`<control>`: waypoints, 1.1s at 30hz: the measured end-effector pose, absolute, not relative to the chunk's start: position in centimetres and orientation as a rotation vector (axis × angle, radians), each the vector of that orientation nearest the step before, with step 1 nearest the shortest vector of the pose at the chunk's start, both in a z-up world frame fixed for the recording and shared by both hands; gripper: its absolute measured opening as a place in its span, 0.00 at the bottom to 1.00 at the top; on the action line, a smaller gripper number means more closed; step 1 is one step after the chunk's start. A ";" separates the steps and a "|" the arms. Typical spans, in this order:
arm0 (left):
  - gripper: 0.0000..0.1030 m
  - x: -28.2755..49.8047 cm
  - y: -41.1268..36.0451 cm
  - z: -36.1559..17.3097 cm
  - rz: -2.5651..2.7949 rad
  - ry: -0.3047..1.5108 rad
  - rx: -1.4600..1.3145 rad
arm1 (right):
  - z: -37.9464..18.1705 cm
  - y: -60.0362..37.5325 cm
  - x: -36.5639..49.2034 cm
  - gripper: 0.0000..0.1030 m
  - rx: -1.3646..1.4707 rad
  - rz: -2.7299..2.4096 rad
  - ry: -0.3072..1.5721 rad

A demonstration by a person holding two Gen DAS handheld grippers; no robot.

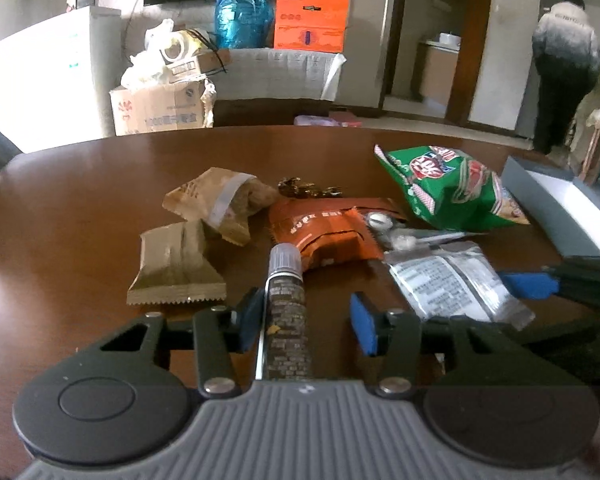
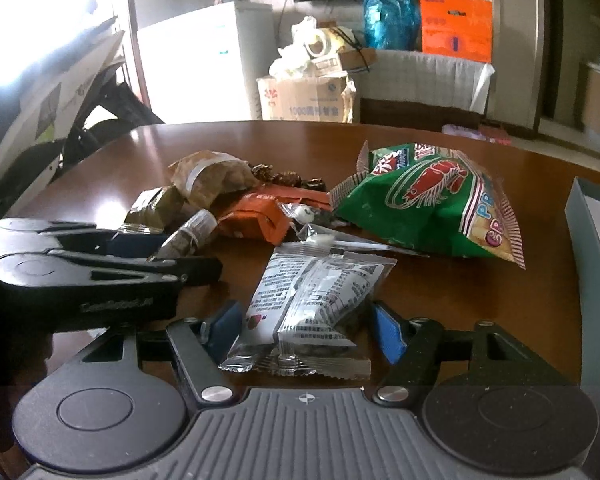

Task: Organize snacks
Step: 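Grasp the clear wrapped packet with the right gripper while the left grasps the slim tube, then carry the clear packet and slim tube with both grippers into the white box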

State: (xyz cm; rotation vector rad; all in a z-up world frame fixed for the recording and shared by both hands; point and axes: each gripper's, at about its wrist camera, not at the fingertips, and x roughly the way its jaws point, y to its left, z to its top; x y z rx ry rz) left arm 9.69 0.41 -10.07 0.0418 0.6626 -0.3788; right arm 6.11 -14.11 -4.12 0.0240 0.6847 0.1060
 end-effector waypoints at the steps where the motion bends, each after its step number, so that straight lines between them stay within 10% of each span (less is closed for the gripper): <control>1: 0.45 9.6 0.4 -10.0 -0.378 0.660 0.052 | -4.1 -14.2 6.2 0.68 0.022 0.105 0.684; 4: 0.45 9.4 -0.2 -10.2 -0.391 0.638 0.107 | -4.2 -14.2 6.4 0.62 -0.002 0.124 0.678; 7: 0.20 9.5 0.0 -10.1 -0.394 0.638 0.097 | -4.1 -14.6 6.1 0.58 0.007 0.149 0.677; 33: 0.20 8.5 -1.4 -8.2 -0.339 0.619 0.113 | 0.0 -15.2 2.0 0.45 -0.023 0.191 0.588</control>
